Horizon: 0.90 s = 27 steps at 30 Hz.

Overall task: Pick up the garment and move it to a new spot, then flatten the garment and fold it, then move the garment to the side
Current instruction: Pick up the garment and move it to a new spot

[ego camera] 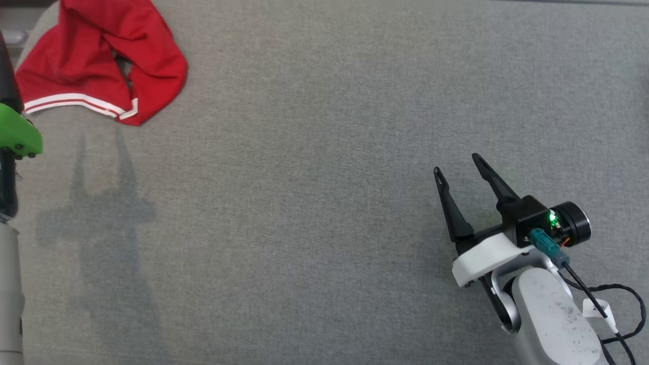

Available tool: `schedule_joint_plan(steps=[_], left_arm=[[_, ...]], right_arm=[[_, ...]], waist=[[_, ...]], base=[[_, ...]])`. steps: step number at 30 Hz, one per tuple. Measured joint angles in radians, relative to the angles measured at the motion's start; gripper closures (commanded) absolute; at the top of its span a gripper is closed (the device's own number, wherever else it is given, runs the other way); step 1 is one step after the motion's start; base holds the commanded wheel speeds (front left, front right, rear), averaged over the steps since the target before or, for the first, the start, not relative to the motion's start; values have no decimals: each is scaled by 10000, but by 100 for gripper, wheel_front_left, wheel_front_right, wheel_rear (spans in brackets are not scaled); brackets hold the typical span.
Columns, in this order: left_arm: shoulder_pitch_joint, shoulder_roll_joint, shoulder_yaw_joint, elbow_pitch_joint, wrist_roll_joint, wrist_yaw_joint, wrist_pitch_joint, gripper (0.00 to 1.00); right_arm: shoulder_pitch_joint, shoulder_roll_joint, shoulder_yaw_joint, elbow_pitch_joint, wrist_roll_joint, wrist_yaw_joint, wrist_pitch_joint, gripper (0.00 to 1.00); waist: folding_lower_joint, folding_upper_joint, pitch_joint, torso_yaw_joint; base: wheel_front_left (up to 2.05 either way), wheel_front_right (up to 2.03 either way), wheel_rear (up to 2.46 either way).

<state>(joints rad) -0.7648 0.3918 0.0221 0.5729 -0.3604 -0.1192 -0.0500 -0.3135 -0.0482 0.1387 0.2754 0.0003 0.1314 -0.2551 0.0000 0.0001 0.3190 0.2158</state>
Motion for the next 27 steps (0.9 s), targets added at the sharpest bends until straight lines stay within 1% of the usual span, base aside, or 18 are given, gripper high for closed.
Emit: schedule_joint_plan(steps=[5,8,10,12,16,20,23,24,25,26,27], left_arm=[[-512,-77,-472,1496,-364,-61,535,0],[-666,-257,-771,2215,-685,-88,725,0],[-674,-370,-1149,2533,-957,-98,890,0],[-689,-397,-1618,2794,-1452,-100,1026,0],[-703,-341,-2268,2851,-2065,-100,1127,0],[-734,-215,-2782,2899,-2564,-100,1124,0],[-894,-134,-2964,3104,-2721,-104,974,0],[-935,-109,-3012,3168,-2752,-111,901,20],[-973,-71,-3074,3264,-2805,-111,828,51],[-1008,-52,-3145,3352,-2840,-113,775,59],[-1054,-44,-3202,3405,-2844,-111,652,73]], right_arm=[[-30,2,-169,-349,-347,0,163,0],[-28,-2,-514,-489,-460,0,190,0],[-24,-10,-650,-587,-462,0,205,0],[-18,-8,-694,-715,-472,0,205,0],[-15,4,-700,-905,-489,0,217,0],[2,10,-731,-1070,-550,0,257,0],[4,13,-761,-1145,-596,0,263,0],[5,13,-765,-1160,-608,0,274,0],[5,13,-769,-1179,-621,0,290,0],[5,15,-767,-1195,-623,0,309,0],[5,17,-767,-1206,-625,0,322,0]], waist=[[0,0,717,-348],[0,0,1112,-498],[0,0,1350,-580],[0,0,1605,-668],[0,0,1830,-733],[0,0,1984,-737],[0,0,2053,-727],[0,0,2064,-728],[0,0,2073,-733],[0,0,2079,-741],[0,0,2083,-747]], base=[[0,0,0],[0,0,0],[0,0,0],[0,0,0],[0,0,0],[0,0,0],[0,0,0],[0,0,0],[0,0,0],[0,0,0],[0,0,0]])
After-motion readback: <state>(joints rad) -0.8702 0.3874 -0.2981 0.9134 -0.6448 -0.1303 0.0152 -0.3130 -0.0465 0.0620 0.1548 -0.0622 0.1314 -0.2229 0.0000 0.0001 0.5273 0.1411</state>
